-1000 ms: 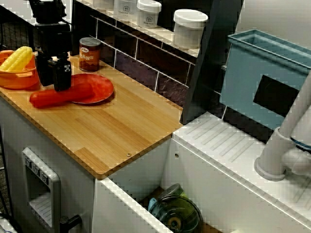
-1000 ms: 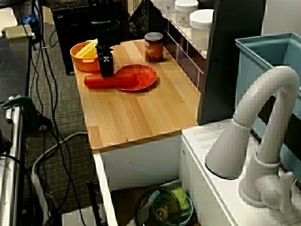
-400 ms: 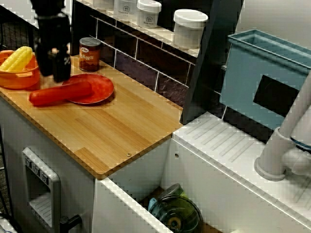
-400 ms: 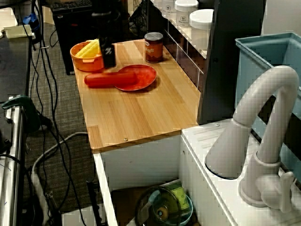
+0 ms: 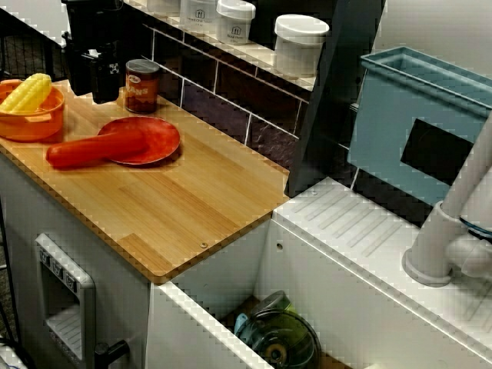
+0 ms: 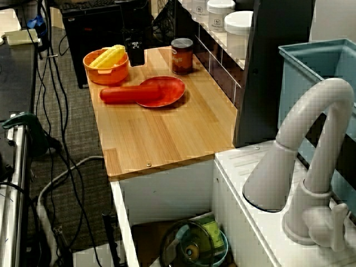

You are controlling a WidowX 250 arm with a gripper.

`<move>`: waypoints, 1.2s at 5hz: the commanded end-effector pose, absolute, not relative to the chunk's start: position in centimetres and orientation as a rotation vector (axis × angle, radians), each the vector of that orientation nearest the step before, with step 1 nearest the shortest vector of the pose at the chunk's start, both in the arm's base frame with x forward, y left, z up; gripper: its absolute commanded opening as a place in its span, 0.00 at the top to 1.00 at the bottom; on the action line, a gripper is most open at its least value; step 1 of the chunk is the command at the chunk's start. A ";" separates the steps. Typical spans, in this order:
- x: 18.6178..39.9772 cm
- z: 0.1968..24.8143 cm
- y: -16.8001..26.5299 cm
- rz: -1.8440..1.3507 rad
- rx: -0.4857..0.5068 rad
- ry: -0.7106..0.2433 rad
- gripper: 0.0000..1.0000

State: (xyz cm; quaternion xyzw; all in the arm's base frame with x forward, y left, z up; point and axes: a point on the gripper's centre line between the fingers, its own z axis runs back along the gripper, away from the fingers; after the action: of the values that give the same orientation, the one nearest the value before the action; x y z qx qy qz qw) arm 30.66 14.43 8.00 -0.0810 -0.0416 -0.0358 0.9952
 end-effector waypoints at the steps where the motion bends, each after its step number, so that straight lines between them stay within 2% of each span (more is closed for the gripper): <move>1: 31.8 7.8 15.2 -0.099 -0.052 -0.172 0.00; 4: 30.7 5.5 14.1 -0.193 0.045 -0.197 0.00; 6: 30.6 5.8 13.7 -0.180 0.000 -0.130 0.00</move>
State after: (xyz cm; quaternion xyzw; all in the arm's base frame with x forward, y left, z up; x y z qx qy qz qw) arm 29.85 13.27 3.96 -0.0158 -0.0389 -0.0862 0.9954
